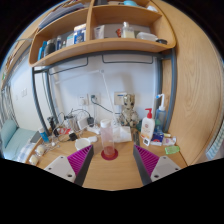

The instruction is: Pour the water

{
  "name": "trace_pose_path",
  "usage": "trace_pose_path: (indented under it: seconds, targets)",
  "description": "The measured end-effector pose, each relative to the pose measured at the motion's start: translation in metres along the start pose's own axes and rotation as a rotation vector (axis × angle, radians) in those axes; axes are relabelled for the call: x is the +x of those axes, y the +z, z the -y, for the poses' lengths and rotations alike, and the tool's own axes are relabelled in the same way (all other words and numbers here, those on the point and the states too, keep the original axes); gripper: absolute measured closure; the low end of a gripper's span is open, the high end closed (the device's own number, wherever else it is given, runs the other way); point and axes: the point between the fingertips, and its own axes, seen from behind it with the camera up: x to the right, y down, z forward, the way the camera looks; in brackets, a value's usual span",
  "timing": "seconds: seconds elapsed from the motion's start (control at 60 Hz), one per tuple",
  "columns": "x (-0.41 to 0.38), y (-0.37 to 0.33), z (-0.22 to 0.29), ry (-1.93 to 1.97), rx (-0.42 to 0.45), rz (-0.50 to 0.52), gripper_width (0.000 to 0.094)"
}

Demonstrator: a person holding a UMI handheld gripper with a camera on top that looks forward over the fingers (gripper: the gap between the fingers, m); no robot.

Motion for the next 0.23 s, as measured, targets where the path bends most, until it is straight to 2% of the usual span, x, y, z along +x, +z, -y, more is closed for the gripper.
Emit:
trace_pose_path:
  seconds: [0.233]
  targets:
    - [0.022,-0.005,0.0,-0.006,-0.017,0.027,0.0125]
